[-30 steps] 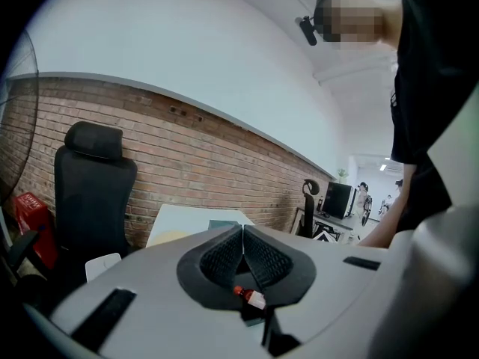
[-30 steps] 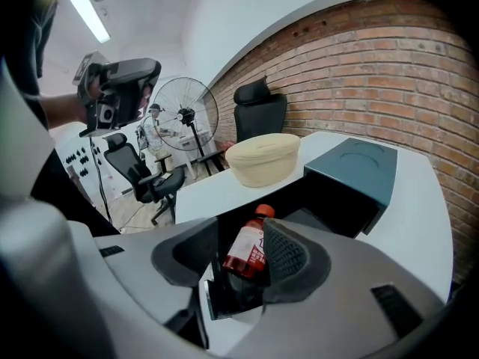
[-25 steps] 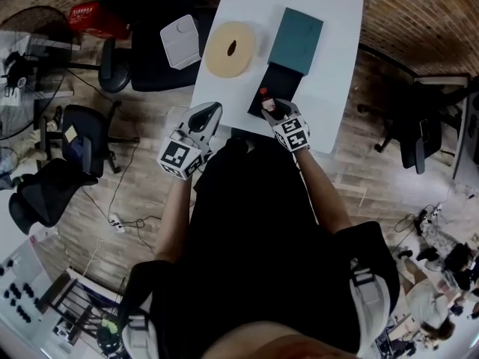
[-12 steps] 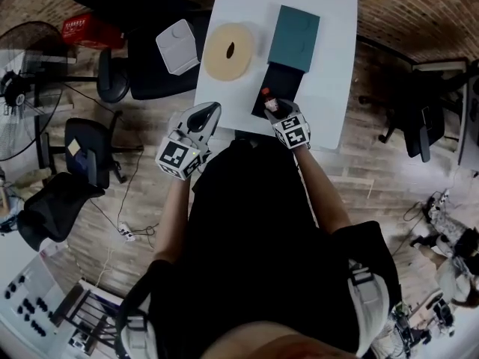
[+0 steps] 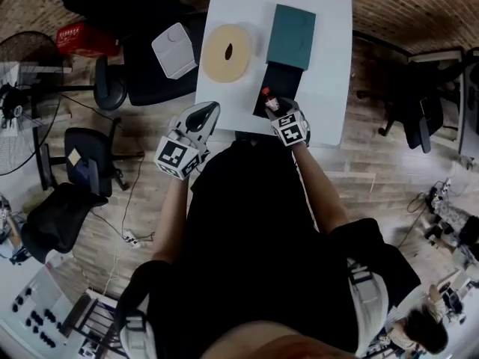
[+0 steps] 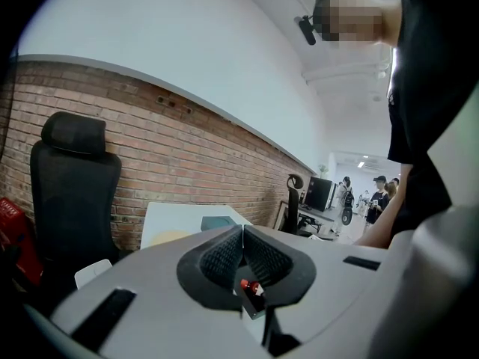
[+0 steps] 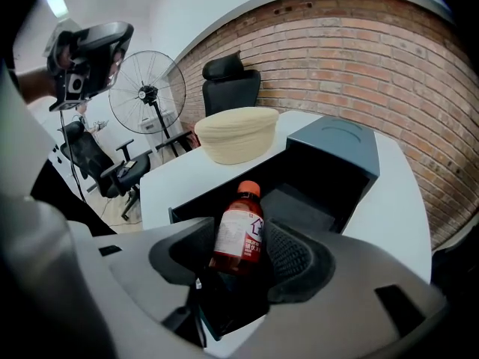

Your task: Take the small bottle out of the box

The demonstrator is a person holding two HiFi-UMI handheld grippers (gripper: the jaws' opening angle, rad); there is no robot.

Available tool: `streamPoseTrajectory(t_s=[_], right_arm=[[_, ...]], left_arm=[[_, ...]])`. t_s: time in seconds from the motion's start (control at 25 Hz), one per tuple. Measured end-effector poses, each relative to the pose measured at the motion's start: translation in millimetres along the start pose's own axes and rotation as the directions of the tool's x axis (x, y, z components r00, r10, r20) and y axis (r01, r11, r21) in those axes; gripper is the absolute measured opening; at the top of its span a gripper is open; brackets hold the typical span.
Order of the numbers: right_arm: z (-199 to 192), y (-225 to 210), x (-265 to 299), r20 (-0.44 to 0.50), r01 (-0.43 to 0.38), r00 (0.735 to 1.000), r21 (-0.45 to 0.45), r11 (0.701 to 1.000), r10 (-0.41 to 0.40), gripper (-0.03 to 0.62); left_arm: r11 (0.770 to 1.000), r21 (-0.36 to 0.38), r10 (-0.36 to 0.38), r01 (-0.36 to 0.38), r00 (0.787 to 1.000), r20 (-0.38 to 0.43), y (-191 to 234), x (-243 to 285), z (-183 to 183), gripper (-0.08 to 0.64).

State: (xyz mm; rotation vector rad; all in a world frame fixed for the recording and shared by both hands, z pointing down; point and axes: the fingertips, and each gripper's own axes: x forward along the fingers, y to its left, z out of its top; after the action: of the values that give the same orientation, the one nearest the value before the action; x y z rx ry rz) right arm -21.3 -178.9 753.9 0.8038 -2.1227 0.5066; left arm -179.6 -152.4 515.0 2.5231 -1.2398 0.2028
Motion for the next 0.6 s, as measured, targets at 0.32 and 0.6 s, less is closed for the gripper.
streamPoseTrajectory(t_s=[0.32,0.6], right_arm=[[8,-1,4,-0.016,0.061,0.998,0.018,0.998,-0.061,0.215],[4,-2,13,-0.086,0.077,0.993,-0.011,0.997,-0.078,0.223]], left_arm=[[1.000,-0.003,-0.026,0.026,1.000,0.005,16,-4,-1,0.021],[0.998,-0.005,-0.061,0.061,0.998,-0.002,24,2,-1,0.021]])
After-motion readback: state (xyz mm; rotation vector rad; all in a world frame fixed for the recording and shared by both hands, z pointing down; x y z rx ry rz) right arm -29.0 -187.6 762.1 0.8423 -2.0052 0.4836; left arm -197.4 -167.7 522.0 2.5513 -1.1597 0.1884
